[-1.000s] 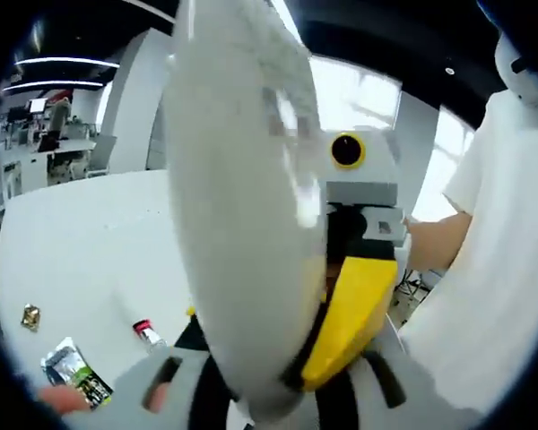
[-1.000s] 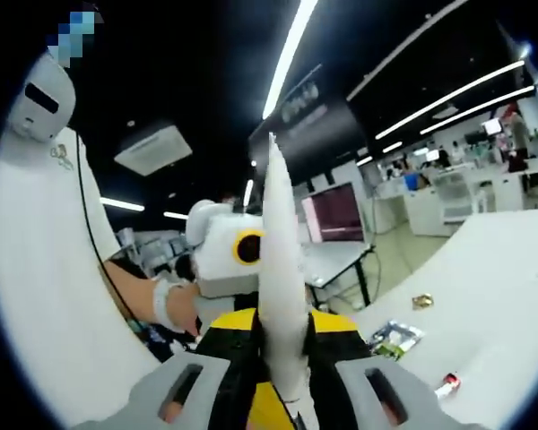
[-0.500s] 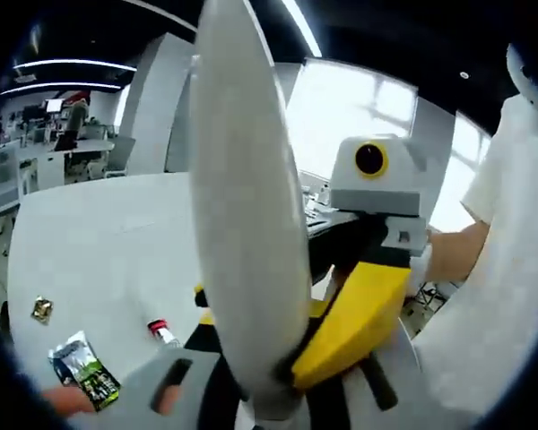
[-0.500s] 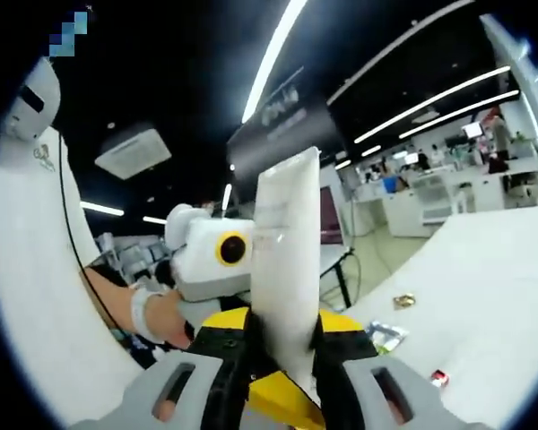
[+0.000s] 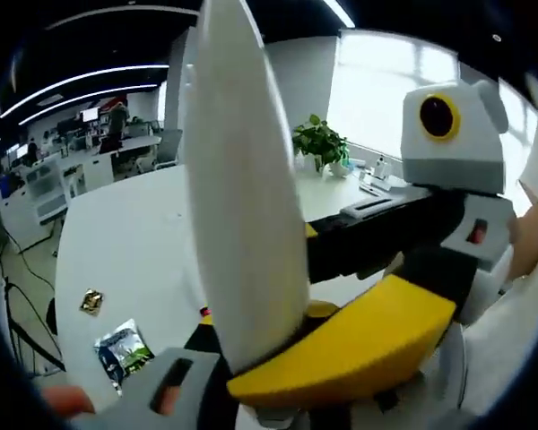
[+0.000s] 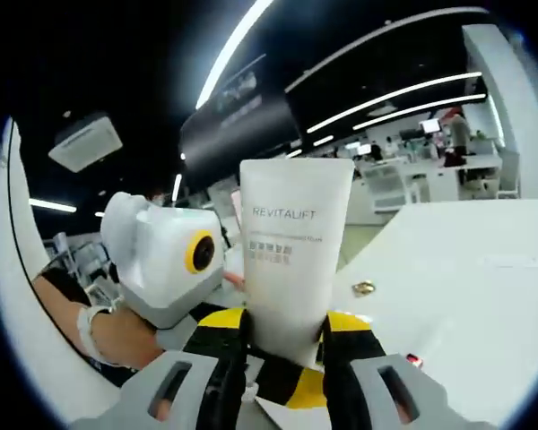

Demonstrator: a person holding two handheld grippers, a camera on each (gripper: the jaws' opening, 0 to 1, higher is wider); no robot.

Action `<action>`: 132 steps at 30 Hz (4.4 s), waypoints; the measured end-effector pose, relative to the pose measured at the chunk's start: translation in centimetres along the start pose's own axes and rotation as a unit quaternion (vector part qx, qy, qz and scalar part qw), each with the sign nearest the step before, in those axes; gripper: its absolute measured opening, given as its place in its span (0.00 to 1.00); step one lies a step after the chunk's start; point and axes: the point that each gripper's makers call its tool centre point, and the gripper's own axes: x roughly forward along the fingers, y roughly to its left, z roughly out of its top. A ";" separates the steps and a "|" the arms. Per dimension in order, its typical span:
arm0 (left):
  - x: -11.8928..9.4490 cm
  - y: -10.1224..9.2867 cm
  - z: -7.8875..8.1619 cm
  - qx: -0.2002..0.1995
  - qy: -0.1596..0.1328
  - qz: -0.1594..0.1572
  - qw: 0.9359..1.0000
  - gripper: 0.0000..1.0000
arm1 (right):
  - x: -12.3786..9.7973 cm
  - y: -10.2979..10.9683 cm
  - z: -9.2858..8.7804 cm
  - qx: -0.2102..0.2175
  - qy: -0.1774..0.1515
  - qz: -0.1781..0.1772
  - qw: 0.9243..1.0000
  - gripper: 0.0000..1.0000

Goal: Arrange the skincare products in the storage area until every visible bottle or jar stands upright without overlapping.

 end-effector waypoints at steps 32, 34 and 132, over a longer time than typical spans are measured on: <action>-0.9 -1.3 0.4 0.033 -0.013 -0.034 0.999 0.18 | -1.1 0.1 0.3 0.022 -0.031 0.014 0.999 0.26; -0.9 -0.7 0.7 0.037 -0.016 -0.009 0.999 0.18 | -1.0 -0.2 0.6 0.032 -0.039 0.005 0.999 0.27; -6.6 8.8 -19.9 0.062 0.209 0.176 0.960 0.52 | 2.9 -22.0 0.0 -0.023 0.005 -0.190 0.981 0.27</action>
